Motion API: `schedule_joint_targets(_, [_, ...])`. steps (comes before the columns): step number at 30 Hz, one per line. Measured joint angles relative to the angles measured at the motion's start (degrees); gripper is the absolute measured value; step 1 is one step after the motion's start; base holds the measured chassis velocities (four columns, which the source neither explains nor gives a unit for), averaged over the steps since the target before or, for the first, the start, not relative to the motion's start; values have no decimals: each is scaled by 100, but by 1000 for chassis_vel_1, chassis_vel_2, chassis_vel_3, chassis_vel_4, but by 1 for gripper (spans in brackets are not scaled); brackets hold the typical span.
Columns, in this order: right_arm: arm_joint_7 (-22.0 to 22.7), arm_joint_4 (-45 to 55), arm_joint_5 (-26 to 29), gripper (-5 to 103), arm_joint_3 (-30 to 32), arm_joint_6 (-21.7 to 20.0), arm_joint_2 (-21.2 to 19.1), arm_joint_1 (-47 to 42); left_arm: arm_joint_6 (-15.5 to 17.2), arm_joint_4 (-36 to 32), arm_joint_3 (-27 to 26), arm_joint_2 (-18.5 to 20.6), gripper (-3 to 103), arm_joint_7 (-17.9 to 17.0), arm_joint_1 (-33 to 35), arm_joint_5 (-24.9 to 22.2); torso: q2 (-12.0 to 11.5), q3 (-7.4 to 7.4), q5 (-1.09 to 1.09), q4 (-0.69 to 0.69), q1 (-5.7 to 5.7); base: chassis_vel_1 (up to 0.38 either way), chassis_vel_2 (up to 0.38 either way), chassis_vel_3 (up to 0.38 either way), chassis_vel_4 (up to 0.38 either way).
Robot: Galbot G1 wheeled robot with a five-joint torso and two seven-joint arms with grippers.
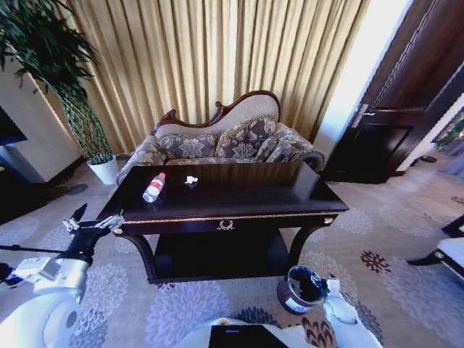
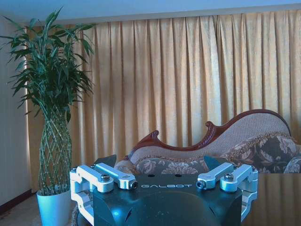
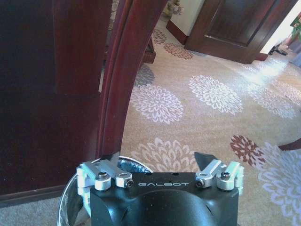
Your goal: Move to the front of the table and place the trash on the table into the trash bin.
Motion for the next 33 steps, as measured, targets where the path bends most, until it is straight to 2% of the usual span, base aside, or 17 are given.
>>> schedule_joint_targets(2, [5,232,308,99,40,41,-13,-55,-18,-2,-1,-8,100,-2,2,-4,0,0,1,0,0,0,0,0,0])
schedule_joint_targets(4, [6,387,454,100,72,68,-25,-90,-22,-3,-2,-9,100,-3,3,-8,0,0,1,0,0,0,0,0,0])
schedule_joint_targets(7, [-7,1378,918,100,411,114,-69,-318,-55,-6,-11,-10,100,-5,7,-25,0,0,-1,1,0,0,0,0,0])
schedule_joint_targets(8, [-7,1378,918,100,411,114,-69,-318,-55,-6,-11,-10,100,-5,7,-25,0,0,-1,1,0,0,0,0,0])
schedule_joint_targets(12, [-342,2979,1402,100,1017,95,-82,-856,-88,1,-16,1,100,-10,16,-37,0,0,-2,0,0,0,0,0,0])
schedule_joint_targets(14, [-374,3211,1438,100,1083,80,-71,-943,-90,5,-17,4,100,-10,16,-38,0,0,-2,0,0,0,0,0,0])
schedule_joint_targets(16, [-448,4331,1562,100,1247,-69,35,-1312,-98,27,-17,19,100,-11,16,-40,0,0,-2,0,0,0,0,0,0])
schedule_joint_targets(18, [-455,4644,1575,100,1259,-121,83,-1402,-100,33,-17,24,100,-11,16,-43,0,0,-3,0,0,0,0,0,0])
schedule_joint_targets(23, [-565,6274,1510,100,958,-505,304,-1659,-106,37,-16,43,100,-14,23,-109,1,0,-3,1,0,0,0,0,0])
schedule_joint_targets(24, [-565,6274,1510,100,958,-505,304,-1659,-106,37,-16,43,100,-14,23,-109,1,0,-3,1,0,0,0,0,0])
schedule_joint_targets(28, [-656,6854,1410,100,580,-955,268,-1513,-106,32,-10,38,100,-16,34,-132,1,0,-2,1,0,0,0,0,0])
schedule_joint_targets(33, [-806,6833,1326,100,417,-1147,94,-1387,-106,0,-18,41,100,-16,51,-158,0,0,-1,1,0,0,0,0,0])
